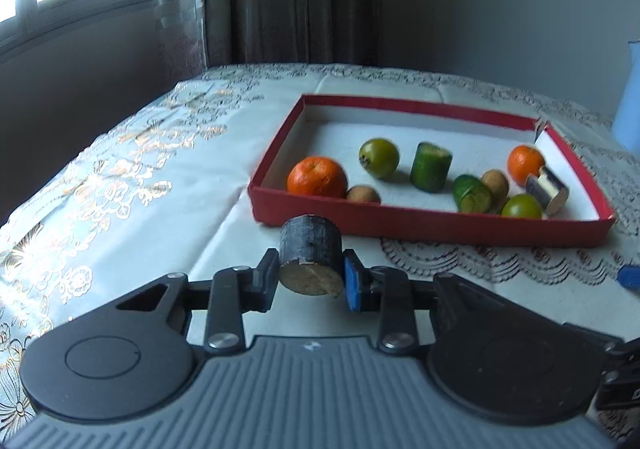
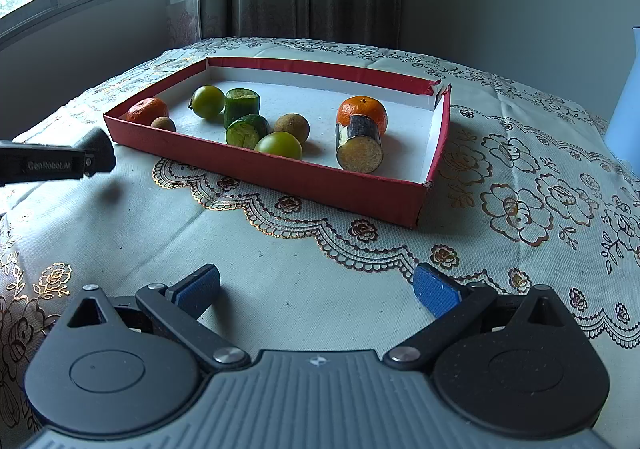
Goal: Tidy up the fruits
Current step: 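Close the left gripper on the dark cut piece, then carry the dark piece into the red box and open the left gripper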
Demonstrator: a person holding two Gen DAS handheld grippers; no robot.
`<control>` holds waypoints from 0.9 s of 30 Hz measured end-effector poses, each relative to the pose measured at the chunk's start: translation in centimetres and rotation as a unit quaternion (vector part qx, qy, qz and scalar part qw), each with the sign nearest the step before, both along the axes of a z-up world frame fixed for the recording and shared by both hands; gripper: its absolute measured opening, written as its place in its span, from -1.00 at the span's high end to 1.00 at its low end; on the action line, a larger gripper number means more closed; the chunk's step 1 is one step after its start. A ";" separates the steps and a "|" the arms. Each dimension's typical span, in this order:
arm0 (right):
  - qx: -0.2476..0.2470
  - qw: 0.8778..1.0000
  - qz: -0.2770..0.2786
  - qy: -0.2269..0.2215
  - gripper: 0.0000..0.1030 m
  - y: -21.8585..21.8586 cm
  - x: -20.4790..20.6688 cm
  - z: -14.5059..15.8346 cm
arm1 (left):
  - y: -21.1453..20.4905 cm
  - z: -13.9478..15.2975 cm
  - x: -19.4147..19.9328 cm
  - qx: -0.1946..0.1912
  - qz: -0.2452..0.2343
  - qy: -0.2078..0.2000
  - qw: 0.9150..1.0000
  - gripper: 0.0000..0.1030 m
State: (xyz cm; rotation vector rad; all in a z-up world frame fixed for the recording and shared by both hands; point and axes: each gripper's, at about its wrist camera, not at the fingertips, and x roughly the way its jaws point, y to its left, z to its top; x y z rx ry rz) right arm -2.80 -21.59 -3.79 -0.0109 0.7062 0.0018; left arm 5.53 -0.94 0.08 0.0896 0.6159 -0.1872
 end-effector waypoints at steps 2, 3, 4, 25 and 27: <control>0.000 1.000 0.000 0.000 -1.00 0.0 0.0 0.0 | -0.6 0.9 -0.2 -0.002 -0.004 -0.011 1.000 0.41; 0.000 1.000 0.000 0.000 -1.00 0.0 0.0 0.0 | -1.0 1.4 -0.3 -0.004 -0.008 -0.016 1.000 0.41; 0.000 1.000 0.000 0.000 -1.00 0.0 0.0 0.0 | -1.4 1.8 -0.3 -0.004 -0.012 -0.020 1.000 0.41; 0.000 1.000 0.000 0.000 -1.00 0.0 0.0 0.0 | -7.7 0.3 4.6 0.023 -0.029 -0.003 0.999 0.41; 0.000 1.000 0.000 0.000 -1.00 0.0 0.0 0.0 | -8.1 0.0 4.8 0.030 -0.032 -0.005 0.999 0.41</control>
